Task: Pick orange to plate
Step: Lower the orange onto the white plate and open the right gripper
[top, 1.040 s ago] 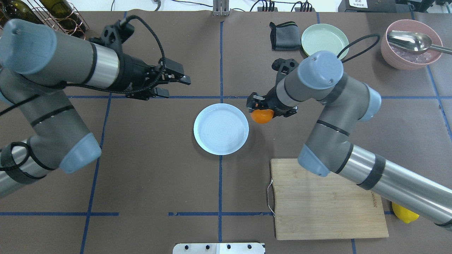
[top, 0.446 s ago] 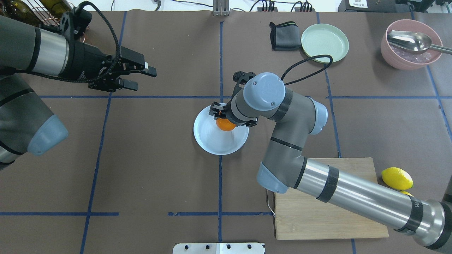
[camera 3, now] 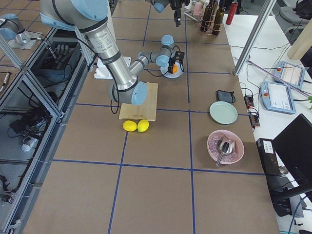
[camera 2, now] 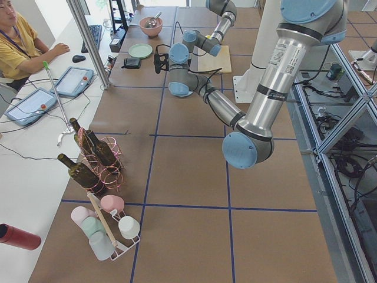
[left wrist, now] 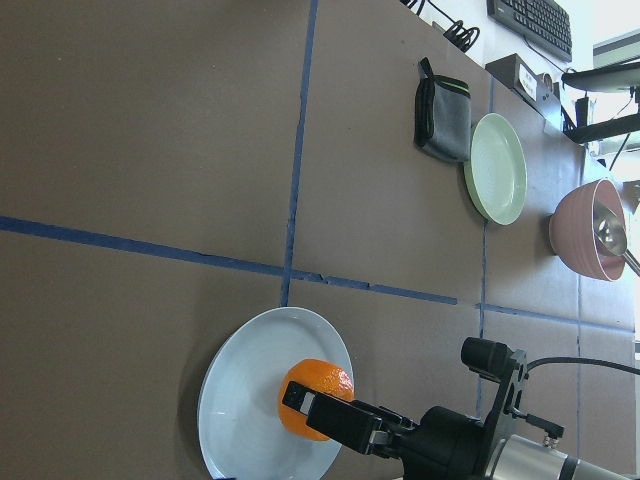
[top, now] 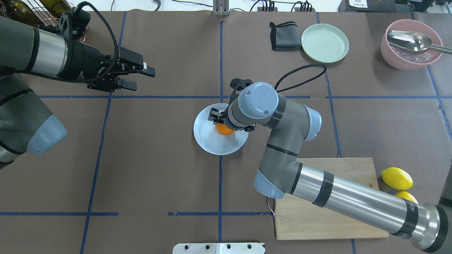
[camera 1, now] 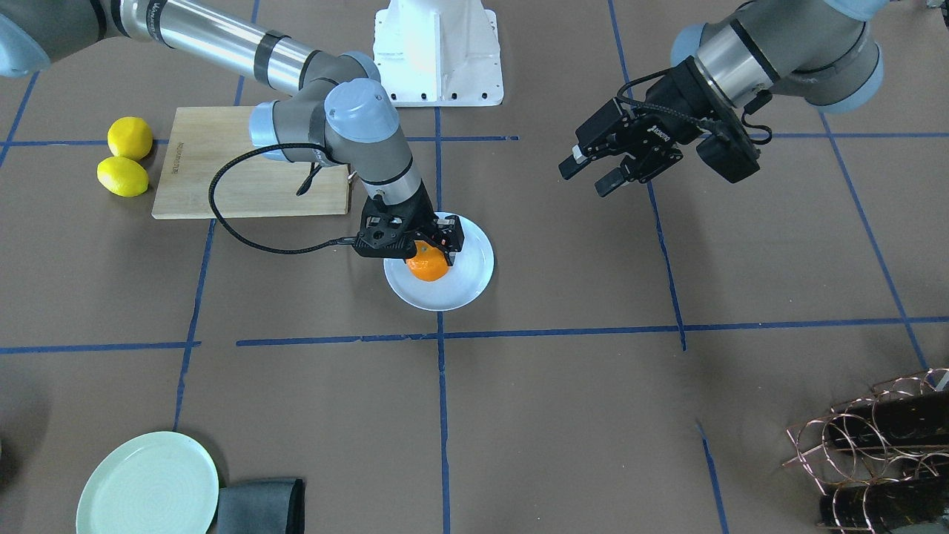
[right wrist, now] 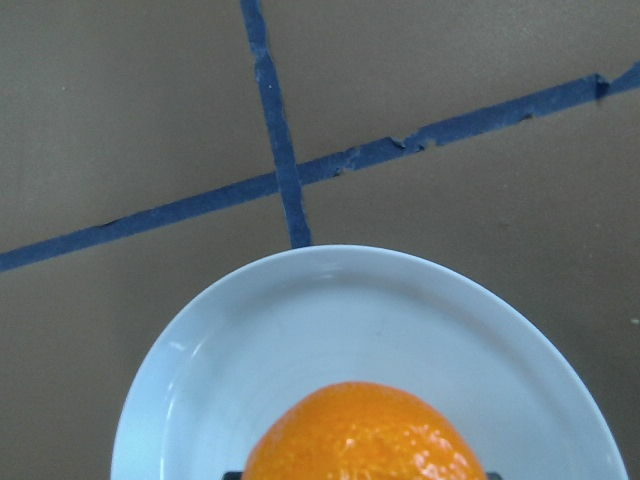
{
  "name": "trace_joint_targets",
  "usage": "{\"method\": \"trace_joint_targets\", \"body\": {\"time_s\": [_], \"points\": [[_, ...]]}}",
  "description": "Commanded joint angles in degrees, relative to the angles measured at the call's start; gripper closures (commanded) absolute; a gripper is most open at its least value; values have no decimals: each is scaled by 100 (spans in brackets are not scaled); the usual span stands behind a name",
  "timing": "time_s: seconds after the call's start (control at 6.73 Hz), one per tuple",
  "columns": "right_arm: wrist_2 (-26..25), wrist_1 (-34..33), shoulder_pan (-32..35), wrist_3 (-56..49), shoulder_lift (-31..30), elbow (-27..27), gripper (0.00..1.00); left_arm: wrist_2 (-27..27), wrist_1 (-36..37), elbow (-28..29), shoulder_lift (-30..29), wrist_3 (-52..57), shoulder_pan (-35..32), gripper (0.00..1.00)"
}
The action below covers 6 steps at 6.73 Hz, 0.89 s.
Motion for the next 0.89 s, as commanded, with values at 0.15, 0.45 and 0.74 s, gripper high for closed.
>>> {"method": "trace_joint_targets", "body": {"time_s": [0.15,0.45,0.74], "points": [[-34,7,-8,2,73,-66,54,0,-2,22,0,0,12,17],[-43,7,-8,-6,99,-119,48,0,-10,39,0,0,21,17],[-34,-2,1,-33,160,-128,0,9,-11,39,0,0,21,17]]}}
